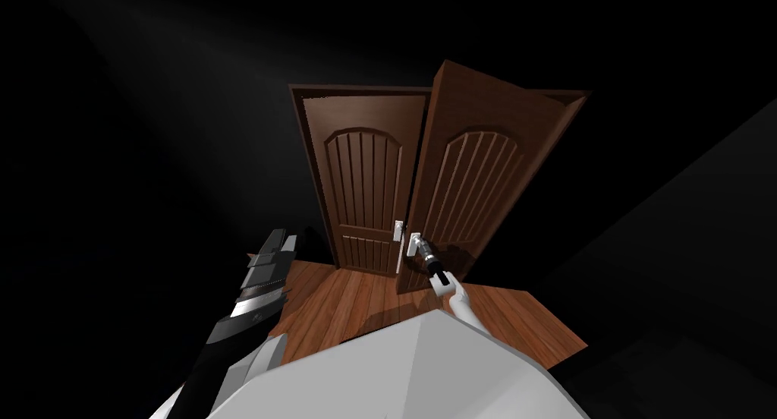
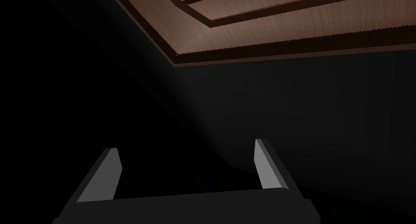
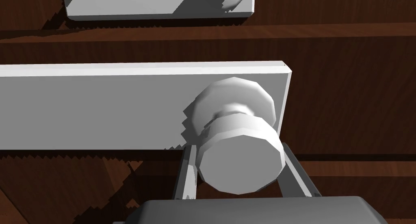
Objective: Pull the door open
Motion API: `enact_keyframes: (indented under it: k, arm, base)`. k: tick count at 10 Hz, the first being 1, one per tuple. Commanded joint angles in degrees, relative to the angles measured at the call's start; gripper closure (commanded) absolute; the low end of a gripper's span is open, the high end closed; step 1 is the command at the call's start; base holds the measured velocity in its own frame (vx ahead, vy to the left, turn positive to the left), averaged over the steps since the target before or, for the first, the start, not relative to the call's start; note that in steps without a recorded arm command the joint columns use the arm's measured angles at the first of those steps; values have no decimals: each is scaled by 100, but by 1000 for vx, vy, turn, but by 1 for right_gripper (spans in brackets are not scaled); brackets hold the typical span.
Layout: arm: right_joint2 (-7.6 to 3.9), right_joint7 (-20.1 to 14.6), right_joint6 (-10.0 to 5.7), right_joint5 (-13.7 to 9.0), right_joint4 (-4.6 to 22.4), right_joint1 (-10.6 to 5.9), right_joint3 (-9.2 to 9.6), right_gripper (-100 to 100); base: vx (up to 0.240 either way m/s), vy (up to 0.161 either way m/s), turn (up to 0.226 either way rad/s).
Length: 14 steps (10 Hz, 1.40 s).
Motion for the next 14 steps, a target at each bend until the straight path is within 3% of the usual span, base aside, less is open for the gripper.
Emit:
enact_keyframes:
  k: [1, 6, 7, 8, 9, 14]
  arm:
    - [-92, -102, -18, 12, 4, 62, 70, 100]
    - [-313, -470, -124, 100, -218, 141, 546, 100]
    - [-304, -414, -86, 87, -218, 165, 469, 100]
    - [-419, -565, -199, 118, -286, 276, 587, 100]
    - [-450, -600, -228, 125, -303, 302, 610, 100]
    - [-817, -1014, -572, 204, -515, 612, 897, 100]
  base:
    - [-212, -68, 98]
    - [-209, -106, 138]
    - [-85, -48, 39]
    - [-176, -69, 129]
    - [-215, -122, 136]
    - [-221, -101, 123]
